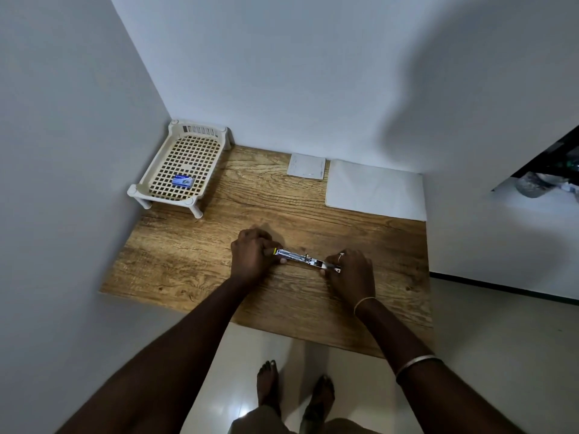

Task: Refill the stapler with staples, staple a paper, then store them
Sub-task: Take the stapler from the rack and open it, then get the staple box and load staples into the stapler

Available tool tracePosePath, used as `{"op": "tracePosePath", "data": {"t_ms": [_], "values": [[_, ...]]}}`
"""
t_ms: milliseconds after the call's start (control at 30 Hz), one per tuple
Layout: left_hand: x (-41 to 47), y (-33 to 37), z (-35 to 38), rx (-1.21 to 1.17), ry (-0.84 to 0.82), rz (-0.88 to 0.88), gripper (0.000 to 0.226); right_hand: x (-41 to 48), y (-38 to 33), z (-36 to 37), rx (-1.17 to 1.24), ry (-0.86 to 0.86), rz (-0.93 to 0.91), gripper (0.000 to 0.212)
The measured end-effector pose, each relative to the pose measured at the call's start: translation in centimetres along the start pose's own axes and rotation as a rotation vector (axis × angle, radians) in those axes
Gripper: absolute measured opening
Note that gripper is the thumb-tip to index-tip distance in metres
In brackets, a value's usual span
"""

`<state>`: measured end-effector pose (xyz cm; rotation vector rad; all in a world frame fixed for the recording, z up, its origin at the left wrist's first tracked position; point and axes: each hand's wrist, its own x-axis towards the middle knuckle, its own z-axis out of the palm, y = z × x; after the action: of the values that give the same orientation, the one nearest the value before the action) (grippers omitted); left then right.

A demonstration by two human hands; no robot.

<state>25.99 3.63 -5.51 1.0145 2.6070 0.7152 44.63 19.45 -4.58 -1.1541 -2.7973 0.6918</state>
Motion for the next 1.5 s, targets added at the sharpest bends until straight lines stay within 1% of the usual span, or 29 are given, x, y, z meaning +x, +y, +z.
{"op": "tracePosePath", "data": {"t_ms": [100, 267, 400, 567, 633, 700, 800, 867, 967, 1067, 1133, 1267, 1367, 1500], "values": [[-0.1, -0.3, 0.3, 0.014, -0.016, -0.007, 0.039, 0.1, 0.2, 0.2, 0.023, -0.003, 0.016, 0.022], [-0.2, -0.8, 0.5, -0.033, -0.021, -0.019, 0.04, 0.3, 0.2, 0.4, 0.035, -0.005, 0.022, 0.022], [-0.2, -1.1, 0.5, -0.007, -0.052, -0.006, 0.038, 0.5, 0.2, 0.3, 0.051, -0.033, 0.03, 0.025], [-0.3, -1.1, 0.4, 0.027, -0.074, 0.011, 0.04, 0.6, 0.2, 0.2, 0.089, -0.025, 0.03, 0.027], [-0.3, -1.2, 0.2, 0.041, -0.103, 0.024, 0.045, 0.7, 0.1, 0.1, 0.073, -0.039, 0.029, 0.028], [-0.3, -1.3, 0.0, 0.052, -0.134, 0.032, 0.054, 0.6, 0.1, -0.1, 0.053, -0.042, 0.004, 0.03], [-0.6, -1.8, -0.8, 0.058, -0.173, 0.057, 0.071, 0.3, 0.2, -0.3, 0.027, -0.052, -0.039, 0.042], [-0.9, -2.5, -1.6, 0.009, -0.135, 0.107, 0.074, 0.5, 0.1, -0.8, 0.007, -0.047, -0.071, 0.043], [-1.1, -3.6, -3.1, -0.128, -0.067, 0.142, 0.065, 1.4, -0.5, -1.7, 0.028, -0.012, -0.122, 0.033], [-1.1, -4.4, -5.4, -0.274, 0.009, 0.115, 0.047, 2.8, -3.0, -2.3, 0.153, 0.024, -0.124, 0.025], [-0.8, -4.9, -7.1, -0.345, 0.09, 0.053, 0.04, 4.3, -5.6, -2.1, 0.203, 0.0, -0.157, 0.025], [0.4, -6.4, -10.6, -0.275, 0.278, -0.053, 0.031, 7.7, -12.1, -1.2, 0.216, -0.061, -0.33, 0.029], [1.8, -7.6, -13.2, -0.251, 0.398, -0.114, 0.032, 10.1, -16.9, -0.8, 0.179, -0.069, -0.433, 0.031], [4.2, -9.8, -15.6, -0.246, 0.408, -0.228, 0.039, 12.9, -22.3, 0.4, 0.149, -0.047, -0.501, 0.034]]}}
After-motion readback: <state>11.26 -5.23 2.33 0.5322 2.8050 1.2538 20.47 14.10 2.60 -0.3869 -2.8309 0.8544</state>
